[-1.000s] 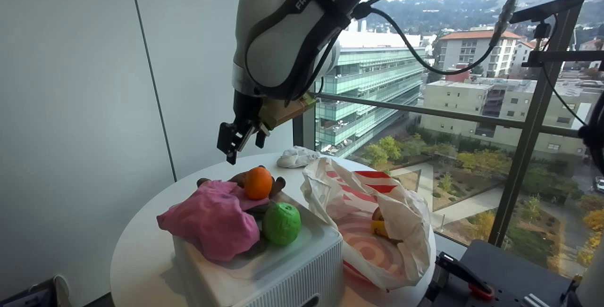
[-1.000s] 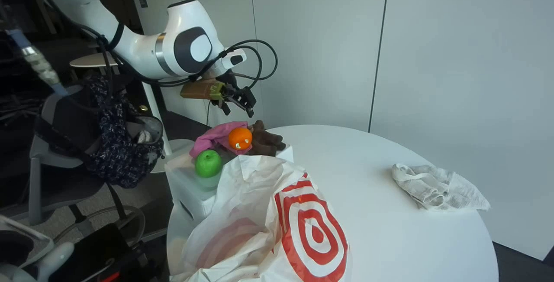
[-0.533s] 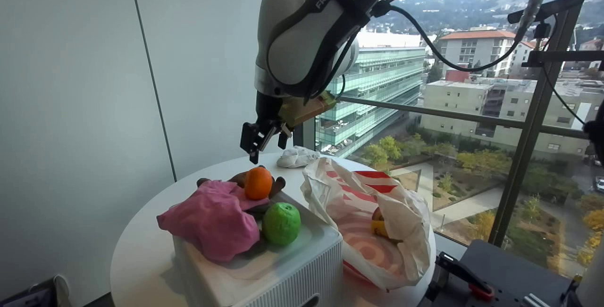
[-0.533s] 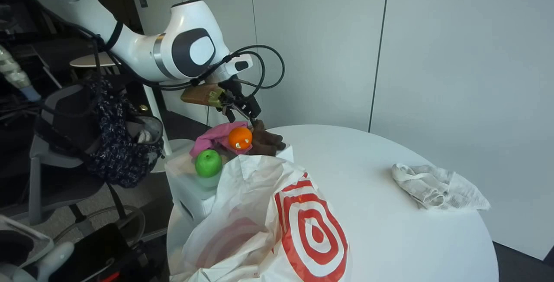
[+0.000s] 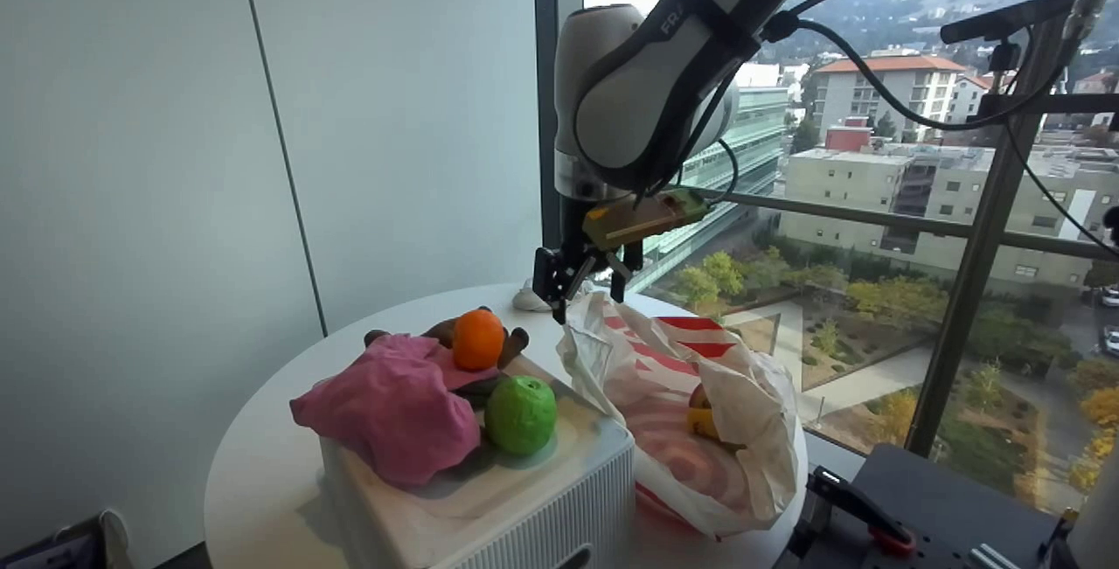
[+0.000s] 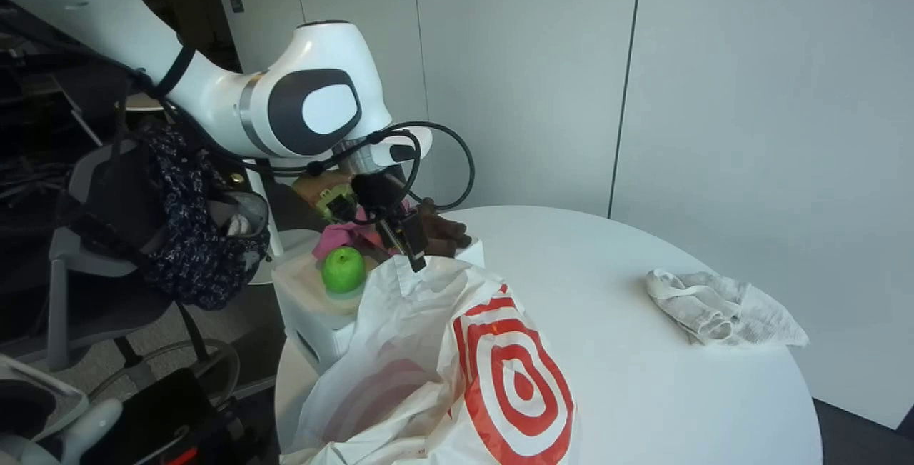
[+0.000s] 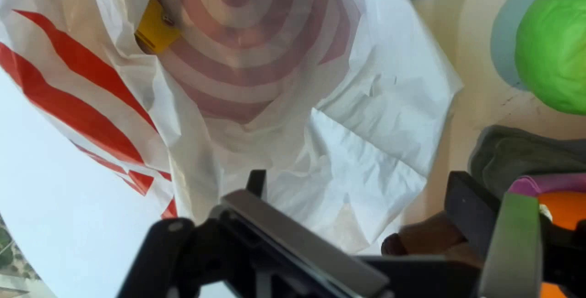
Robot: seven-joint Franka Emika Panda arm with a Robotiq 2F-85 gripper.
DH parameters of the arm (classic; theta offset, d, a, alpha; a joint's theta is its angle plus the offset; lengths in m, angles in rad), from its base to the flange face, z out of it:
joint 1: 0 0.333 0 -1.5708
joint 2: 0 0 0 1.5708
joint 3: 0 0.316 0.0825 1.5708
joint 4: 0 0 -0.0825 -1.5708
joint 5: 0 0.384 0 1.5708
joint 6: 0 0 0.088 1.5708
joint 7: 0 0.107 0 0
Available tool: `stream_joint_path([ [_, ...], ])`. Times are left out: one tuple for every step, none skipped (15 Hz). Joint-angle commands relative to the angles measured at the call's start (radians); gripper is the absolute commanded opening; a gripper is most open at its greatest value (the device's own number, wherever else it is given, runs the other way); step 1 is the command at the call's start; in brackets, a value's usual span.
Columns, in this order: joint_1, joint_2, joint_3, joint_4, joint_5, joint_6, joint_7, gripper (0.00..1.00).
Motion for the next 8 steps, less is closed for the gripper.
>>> stream_joint_path([
  [-0.025,-0.052,-0.009,-0.109,0.098,-0.054,0.009,1.0],
  [-0.032,-0.043,-0.014,-0.132,0.123,-0.051,0.008,1.0],
  [-0.037,-0.027,-0.023,-0.156,0.167,-0.04,-0.013,1.0],
  [-0.042,-0.017,-0.028,-0.175,0.201,-0.038,-0.018,1.0],
  [-0.048,0.0,-0.036,-0.198,0.23,-0.01,-0.024,1.0],
  [-0.056,0.009,-0.041,-0.216,0.24,0.0,-0.006,1.0],
  [-0.063,0.029,-0.049,-0.23,0.253,0.025,-0.023,1.0],
  [-0.072,0.052,-0.056,-0.244,0.243,0.063,-0.016,1.0],
])
